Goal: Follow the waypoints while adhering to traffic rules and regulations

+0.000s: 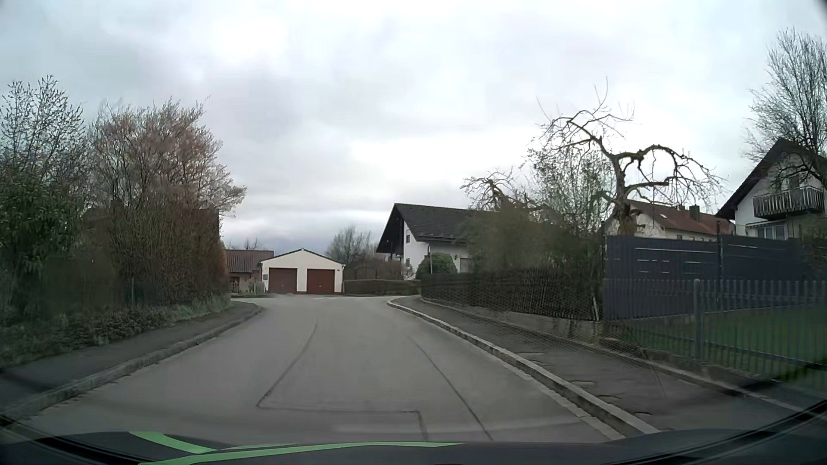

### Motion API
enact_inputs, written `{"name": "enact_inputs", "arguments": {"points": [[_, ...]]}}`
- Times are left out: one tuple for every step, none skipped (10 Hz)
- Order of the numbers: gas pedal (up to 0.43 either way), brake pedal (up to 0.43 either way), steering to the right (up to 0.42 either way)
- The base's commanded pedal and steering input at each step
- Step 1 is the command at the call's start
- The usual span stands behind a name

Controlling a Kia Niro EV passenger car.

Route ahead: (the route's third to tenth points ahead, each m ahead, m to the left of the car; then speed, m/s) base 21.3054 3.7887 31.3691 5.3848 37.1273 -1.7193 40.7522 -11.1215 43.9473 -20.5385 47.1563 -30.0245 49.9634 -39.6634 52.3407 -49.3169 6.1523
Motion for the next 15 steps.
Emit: {"name": "enact_inputs", "arguments": {"points": [[0.098, 0.000, -0.045], [0.098, 0.000, -0.045], [0.098, 0.000, -0.048], [0.079, 0.000, -0.049], [0.008, 0.000, -0.048], [0.000, 0.000, -0.048], [0.000, 0.000, -0.048], [0.000, 0.000, -0.048], [0.000, 0.000, -0.048], [0.000, 0.000, -0.048], [0.000, 0.000, -0.048], [0.000, 0.000, -0.047], [0.000, 0.000, -0.047], [0.000, 0.000, -0.047], [0.000, 0.000, -0.047]]}}
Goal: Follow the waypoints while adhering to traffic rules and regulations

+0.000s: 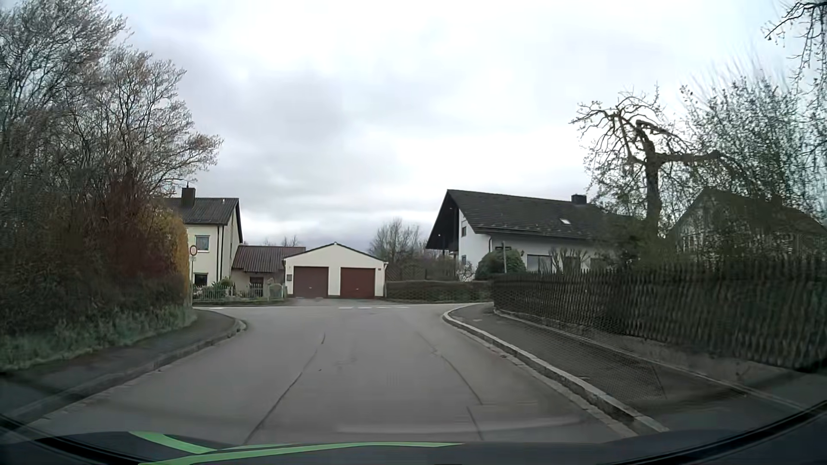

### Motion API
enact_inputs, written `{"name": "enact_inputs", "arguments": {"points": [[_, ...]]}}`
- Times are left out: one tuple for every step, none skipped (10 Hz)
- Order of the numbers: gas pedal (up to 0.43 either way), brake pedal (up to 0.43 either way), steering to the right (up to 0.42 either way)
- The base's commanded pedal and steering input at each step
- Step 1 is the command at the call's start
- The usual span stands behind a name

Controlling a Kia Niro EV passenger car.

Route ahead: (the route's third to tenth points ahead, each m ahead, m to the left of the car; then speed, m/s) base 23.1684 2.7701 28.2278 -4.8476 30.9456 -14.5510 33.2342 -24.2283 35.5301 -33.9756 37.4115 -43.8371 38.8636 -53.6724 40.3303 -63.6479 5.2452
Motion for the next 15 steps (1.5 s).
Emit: {"name": "enact_inputs", "arguments": {"points": [[0.000, 0.000, -0.047], [0.000, 0.000, -0.047], [0.000, 0.000, -0.047], [0.000, 0.000, -0.047], [0.000, 0.000, -0.047], [0.000, 0.000, -0.046], [0.000, 0.000, -0.041], [0.000, 0.000, -0.037], [0.000, 0.000, -0.032], [0.000, 0.000, -0.031], [0.000, 0.000, -0.029], [0.000, 0.000, -0.024], [0.000, 0.000, -0.024], [0.000, 0.000, -0.023], [0.000, 0.000, -0.022]]}}
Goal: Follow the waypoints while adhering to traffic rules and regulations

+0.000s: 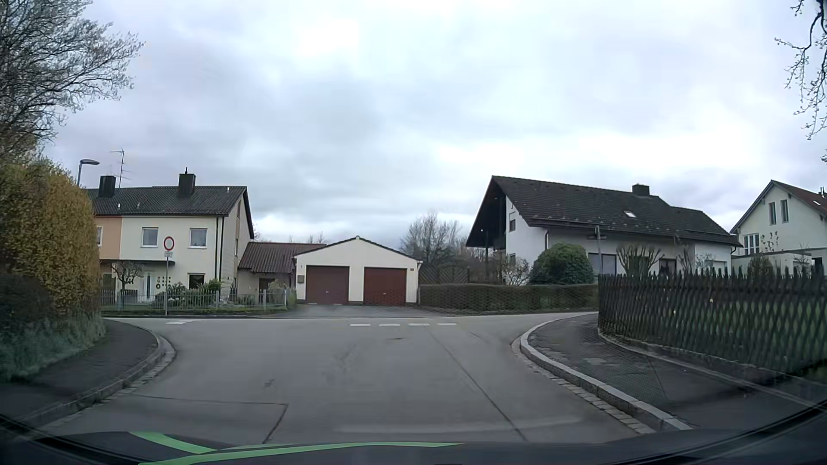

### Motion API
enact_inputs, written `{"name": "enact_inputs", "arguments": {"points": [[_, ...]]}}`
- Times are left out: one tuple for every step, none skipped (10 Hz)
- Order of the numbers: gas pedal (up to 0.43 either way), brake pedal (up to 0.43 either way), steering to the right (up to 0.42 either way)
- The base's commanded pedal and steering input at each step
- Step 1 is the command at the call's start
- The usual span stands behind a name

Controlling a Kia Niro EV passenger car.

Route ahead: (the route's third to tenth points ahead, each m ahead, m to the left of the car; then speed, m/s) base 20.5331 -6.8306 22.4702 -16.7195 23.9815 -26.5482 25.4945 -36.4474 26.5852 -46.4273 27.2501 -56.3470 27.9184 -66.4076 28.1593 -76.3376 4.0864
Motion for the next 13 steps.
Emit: {"name": "enact_inputs", "arguments": {"points": [[0.000, 0.000, -0.022], [0.000, 0.000, -0.022], [0.000, 0.000, -0.022], [0.000, 0.000, -0.021], [0.000, 0.000, -0.021], [0.000, 0.000, -0.021], [0.000, 0.000, -0.019], [0.000, 0.000, -0.017], [0.000, 0.000, -0.014], [0.000, 0.000, -0.009], [0.000, 0.000, -0.004], [0.000, 0.000, 0.002], [0.000, 0.000, 0.007]]}}
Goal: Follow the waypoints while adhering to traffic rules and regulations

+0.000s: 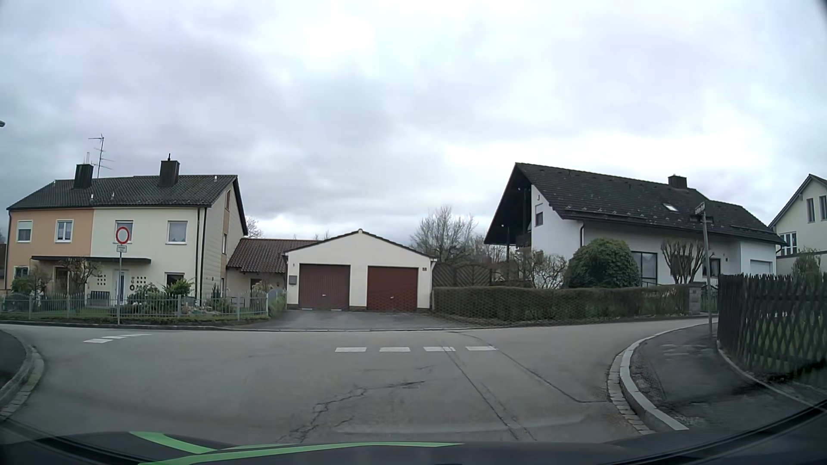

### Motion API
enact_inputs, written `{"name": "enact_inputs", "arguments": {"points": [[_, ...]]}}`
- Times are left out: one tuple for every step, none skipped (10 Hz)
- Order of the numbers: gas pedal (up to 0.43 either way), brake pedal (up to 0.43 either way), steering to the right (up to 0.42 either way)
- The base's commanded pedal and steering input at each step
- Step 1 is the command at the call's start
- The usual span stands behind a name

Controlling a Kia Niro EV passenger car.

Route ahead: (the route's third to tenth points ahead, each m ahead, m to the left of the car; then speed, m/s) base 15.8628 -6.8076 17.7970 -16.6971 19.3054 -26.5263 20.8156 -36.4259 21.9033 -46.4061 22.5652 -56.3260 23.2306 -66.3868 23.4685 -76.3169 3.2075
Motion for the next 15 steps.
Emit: {"name": "enact_inputs", "arguments": {"points": [[0.000, 0.000, 0.009], [0.000, 0.000, 0.012], [0.000, 0.000, 0.015], [0.008, 0.000, 0.020], [0.008, 0.000, 0.027], [0.020, 0.000, 0.037], [0.028, 0.000, 0.048], [0.039, 0.000, 0.056], [0.047, 0.000, 0.059], [0.059, 0.000, 0.061], [0.059, 0.000, 0.062], [0.059, 0.000, 0.063], [0.059, 0.000, 0.069], [0.059, 0.000, 0.076], [0.067, 0.000, 0.078]]}}
